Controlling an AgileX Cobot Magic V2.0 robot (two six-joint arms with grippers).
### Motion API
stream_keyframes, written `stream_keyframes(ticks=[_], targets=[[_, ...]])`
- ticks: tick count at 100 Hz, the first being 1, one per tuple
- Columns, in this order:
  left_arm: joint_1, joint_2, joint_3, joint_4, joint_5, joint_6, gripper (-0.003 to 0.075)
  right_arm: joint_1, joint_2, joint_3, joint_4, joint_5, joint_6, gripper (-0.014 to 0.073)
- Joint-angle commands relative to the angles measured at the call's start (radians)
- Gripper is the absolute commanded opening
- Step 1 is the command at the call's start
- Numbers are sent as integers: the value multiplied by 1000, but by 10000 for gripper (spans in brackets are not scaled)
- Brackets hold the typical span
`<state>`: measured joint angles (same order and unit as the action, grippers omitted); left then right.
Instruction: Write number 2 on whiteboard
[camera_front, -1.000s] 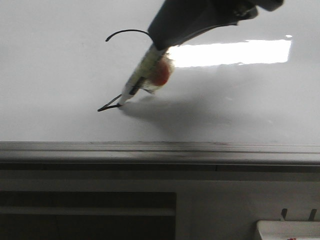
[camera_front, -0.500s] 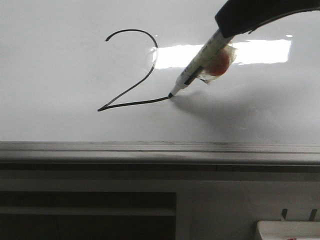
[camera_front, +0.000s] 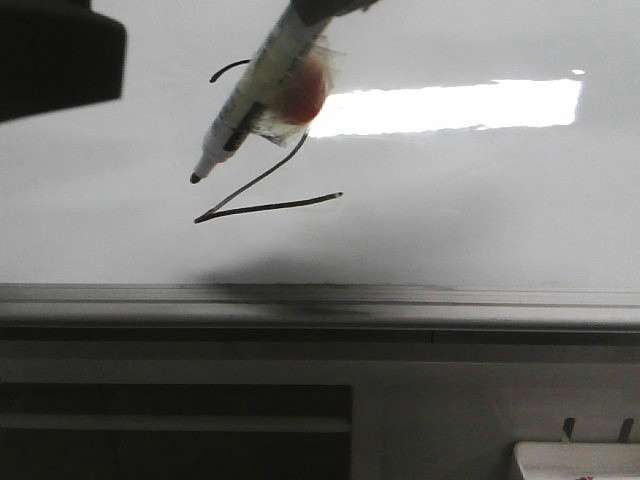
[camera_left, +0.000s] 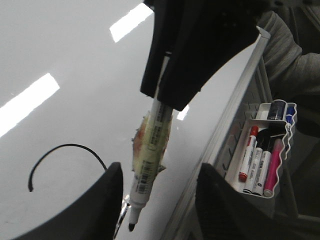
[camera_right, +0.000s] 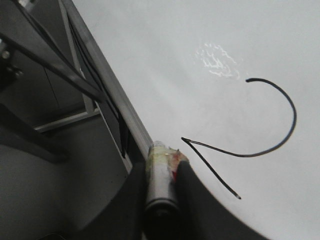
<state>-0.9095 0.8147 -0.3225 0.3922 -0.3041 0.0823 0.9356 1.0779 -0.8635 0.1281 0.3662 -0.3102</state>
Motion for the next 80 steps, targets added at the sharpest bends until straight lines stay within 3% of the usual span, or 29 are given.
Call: stream_keyframes(ticks=[1, 22, 59, 69, 80], targets=[[-3, 57, -29, -10, -122, -5, 333, 23, -3, -49, -9, -73, -11, -57], [-1, 147, -29, -167, -141, -5, 334, 41, -1, -72, -13, -29, -11, -57], [-1, 178, -29, -169, -176, 42, 325, 69, -1, -72, 1, -8, -11, -57], [-1, 178, -29, -169, -156, 42, 219, 69, -1, -72, 1, -10, -11, -57], [-1, 178, -29, -167, -151, 42, -5, 69, -1, -72, 1, -11, -11, -57]])
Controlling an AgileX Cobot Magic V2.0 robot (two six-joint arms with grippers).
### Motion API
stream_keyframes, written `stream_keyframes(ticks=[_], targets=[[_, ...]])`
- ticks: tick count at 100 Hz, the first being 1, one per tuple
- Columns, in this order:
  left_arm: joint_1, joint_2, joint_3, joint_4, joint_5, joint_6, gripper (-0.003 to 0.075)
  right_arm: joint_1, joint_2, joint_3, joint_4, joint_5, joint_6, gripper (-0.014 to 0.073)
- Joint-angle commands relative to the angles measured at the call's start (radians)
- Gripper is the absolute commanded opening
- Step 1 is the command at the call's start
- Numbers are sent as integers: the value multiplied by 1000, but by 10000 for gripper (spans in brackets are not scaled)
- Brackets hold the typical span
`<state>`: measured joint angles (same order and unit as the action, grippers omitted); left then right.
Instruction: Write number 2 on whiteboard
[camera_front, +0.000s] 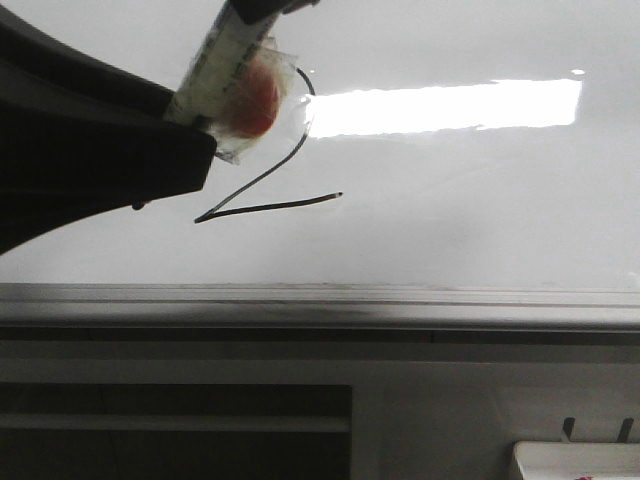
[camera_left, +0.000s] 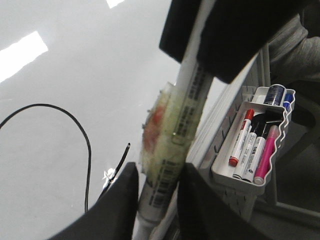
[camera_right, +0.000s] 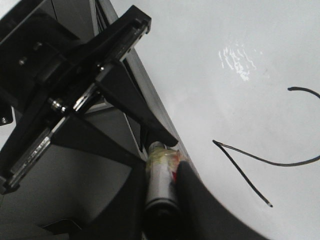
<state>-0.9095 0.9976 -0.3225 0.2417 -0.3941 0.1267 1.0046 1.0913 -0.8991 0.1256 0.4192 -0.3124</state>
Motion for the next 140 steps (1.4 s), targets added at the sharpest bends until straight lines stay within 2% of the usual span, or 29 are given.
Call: stream_keyframes(ticks=[1, 17, 23, 30, 43, 49, 67, 84, 116, 140], targets=[[-1, -5, -29, -17, -61, -3, -22, 0, -15, -36, 4, -64, -9, -57], [-1, -5, -29, -17, -61, -1, -20, 0, -15, -36, 5, -86, -9, -57], [-1, -5, -29, -17, -61, -1, -20, 0, -15, -36, 5, -106, -9, -18], [-1, -5, -29, -17, -61, -1, -20, 0, -15, -36, 5, -134, -9, 122], [-1, -5, -29, -80, -61, -1, -20, -9, -17, -36, 1, -241, -9, 528], [-1, -5, -29, -172, -63, -1, -20, -20, -19, -36, 1, -291, -9, 589], [-1, -5, -29, -539, -88, -1, -20, -49, -44, -36, 1, -419, -9, 530], [22, -5, -29, -805, -96, 0, -20, -50, -65, -36, 1, -434, -9, 482], [208, -5, -29, -821, 98, 0, -20, -50, -65, -36, 1, -404, -9, 482], [259, -1, -68, -794, 175, 0, -20, -50, -65, -36, 1, -404, -9, 482]])
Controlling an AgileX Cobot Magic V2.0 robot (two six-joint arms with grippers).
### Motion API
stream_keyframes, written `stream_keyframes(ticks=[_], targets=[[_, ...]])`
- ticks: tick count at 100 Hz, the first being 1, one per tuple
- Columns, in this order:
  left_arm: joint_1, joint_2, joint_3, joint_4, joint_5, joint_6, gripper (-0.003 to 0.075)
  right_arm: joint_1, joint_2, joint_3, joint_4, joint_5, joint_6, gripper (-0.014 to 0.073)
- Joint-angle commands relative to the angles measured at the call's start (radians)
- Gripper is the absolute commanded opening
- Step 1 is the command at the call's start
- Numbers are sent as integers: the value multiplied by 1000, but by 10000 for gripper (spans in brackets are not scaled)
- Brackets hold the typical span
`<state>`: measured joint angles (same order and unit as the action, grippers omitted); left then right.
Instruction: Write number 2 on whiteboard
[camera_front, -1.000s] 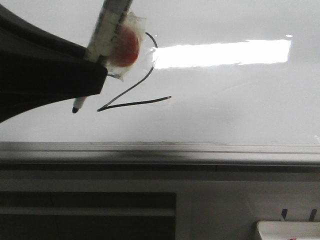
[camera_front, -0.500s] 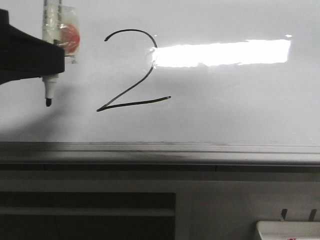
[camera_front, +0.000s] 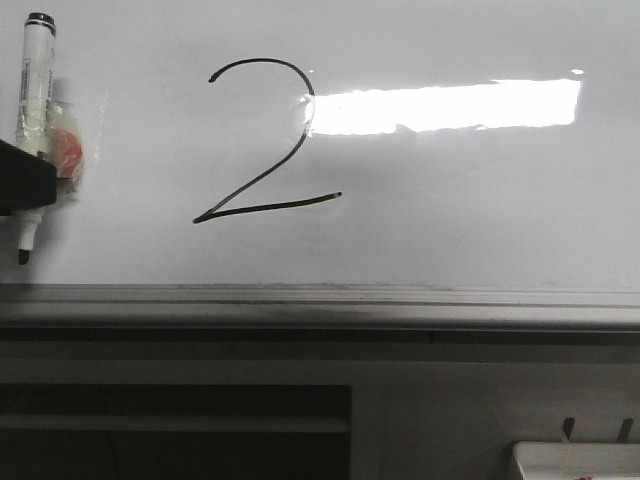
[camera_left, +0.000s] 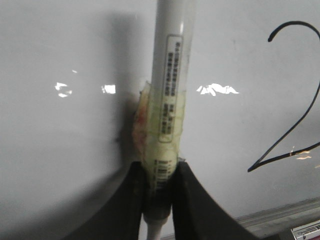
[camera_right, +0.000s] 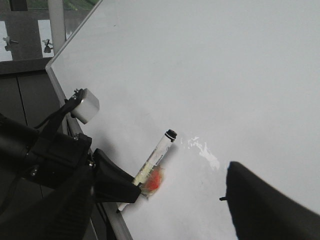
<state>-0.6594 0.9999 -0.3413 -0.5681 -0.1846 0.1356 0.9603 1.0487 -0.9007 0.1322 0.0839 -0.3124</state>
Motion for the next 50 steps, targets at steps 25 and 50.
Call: stream_keyframes(ticks=[25, 50], targets=[[9, 40, -74, 20, -34, -9, -20, -6, -22, -34, -6, -49, -9, 482], [9, 49, -74, 20, -32, -9, -19, -6, -22, -34, -6, -22, -9, 482]])
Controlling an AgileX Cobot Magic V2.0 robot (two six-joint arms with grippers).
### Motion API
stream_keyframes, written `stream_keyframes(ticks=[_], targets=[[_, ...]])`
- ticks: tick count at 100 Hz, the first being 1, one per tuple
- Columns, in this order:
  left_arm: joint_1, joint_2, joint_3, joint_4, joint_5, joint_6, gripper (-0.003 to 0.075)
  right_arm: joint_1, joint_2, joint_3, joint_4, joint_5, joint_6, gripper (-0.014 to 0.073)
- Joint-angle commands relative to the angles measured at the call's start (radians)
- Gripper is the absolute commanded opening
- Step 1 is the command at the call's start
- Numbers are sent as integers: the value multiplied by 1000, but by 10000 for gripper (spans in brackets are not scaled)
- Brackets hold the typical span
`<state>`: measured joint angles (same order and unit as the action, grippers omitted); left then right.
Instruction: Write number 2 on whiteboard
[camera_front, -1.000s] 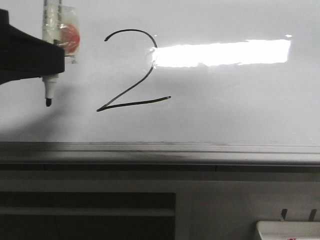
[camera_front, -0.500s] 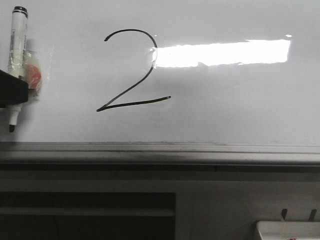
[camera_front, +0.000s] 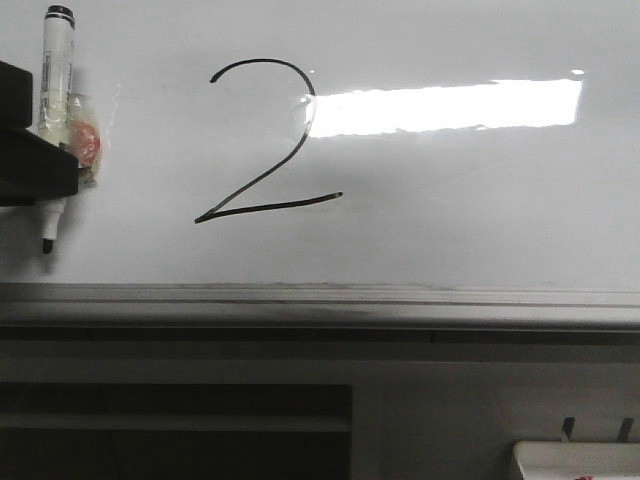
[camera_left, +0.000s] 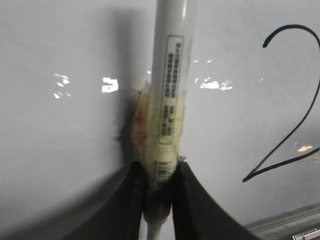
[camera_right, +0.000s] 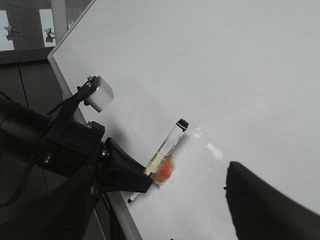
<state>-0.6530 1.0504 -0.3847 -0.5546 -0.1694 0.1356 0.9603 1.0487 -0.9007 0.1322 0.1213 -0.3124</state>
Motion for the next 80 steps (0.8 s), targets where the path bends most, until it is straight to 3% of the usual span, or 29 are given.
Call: stream_keyframes(ticks=[1, 13, 29, 35, 71, 75, 80], targets=[[2, -2, -30, 6, -47, -9, -17, -6, -22, -34, -6, -59, -9, 482], [2, -2, -30, 6, -47, -9, 48, -6, -22, -34, -6, -62, -9, 482], [2, -2, -30, 6, -51, -9, 265, -6, -22, -34, -6, -62, -9, 482], [2, -2, -30, 6, -55, -9, 312, -6, -22, -34, -6, -62, -9, 482], [2, -22, -30, 6, -68, -9, 326, -6, -22, -34, -6, -60, -9, 479], [2, -35, -30, 27, -57, -7, 326, -6, -22, -34, -6, -56, -9, 456], [2, -53, -30, 64, -42, -8, 321, -6, -22, -34, -6, -47, -9, 367]])
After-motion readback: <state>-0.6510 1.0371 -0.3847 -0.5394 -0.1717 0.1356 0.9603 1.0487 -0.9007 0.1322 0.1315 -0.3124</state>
